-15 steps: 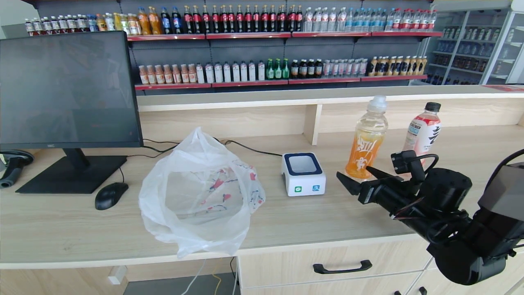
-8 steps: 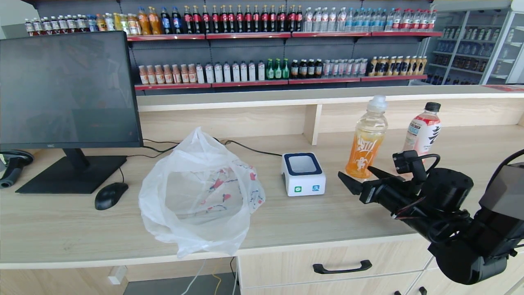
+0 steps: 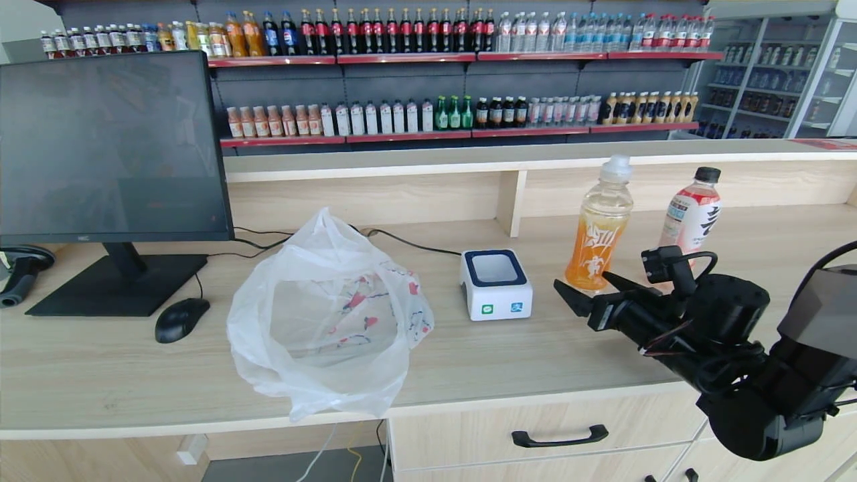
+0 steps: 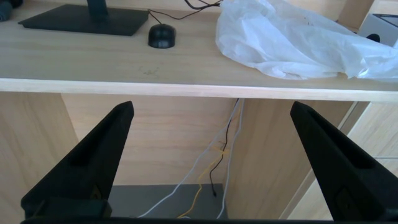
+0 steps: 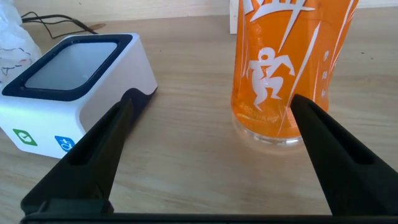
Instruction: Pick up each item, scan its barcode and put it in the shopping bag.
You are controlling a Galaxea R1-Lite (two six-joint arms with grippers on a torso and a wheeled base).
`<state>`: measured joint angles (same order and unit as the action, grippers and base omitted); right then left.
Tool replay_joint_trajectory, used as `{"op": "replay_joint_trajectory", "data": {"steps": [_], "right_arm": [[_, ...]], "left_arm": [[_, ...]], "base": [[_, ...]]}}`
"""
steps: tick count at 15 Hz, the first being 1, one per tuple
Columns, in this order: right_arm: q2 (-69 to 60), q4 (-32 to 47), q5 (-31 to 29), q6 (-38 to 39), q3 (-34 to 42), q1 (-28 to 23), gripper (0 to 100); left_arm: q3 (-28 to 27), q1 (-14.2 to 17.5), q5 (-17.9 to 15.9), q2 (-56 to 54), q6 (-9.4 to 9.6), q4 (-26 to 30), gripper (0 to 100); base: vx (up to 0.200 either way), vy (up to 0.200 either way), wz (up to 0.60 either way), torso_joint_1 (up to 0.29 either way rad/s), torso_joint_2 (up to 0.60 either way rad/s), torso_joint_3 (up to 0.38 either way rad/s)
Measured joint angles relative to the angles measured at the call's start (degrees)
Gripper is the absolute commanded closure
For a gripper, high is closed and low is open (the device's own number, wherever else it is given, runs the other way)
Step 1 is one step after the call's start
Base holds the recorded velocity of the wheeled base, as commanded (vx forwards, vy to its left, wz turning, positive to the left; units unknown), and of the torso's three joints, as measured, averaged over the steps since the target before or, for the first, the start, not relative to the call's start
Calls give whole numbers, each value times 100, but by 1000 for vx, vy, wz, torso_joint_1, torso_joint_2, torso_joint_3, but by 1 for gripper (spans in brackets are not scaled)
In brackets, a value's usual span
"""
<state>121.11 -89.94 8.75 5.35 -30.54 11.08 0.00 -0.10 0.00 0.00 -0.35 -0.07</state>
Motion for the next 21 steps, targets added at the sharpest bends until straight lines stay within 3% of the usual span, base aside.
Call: {"op": "replay_joint_trajectory", "data": {"steps": [16, 21], "right_arm": [[411, -2, 0, 0, -483, -257, 0], [133, 4, 52, -76, -118, -328, 0]], "left_arm": [[0, 0, 0, 0, 0, 0, 0], [0, 5, 0, 2, -5, 0, 0]], "base": [[0, 0, 0, 0, 0, 0], [0, 0, 0, 0, 0, 0]]}}
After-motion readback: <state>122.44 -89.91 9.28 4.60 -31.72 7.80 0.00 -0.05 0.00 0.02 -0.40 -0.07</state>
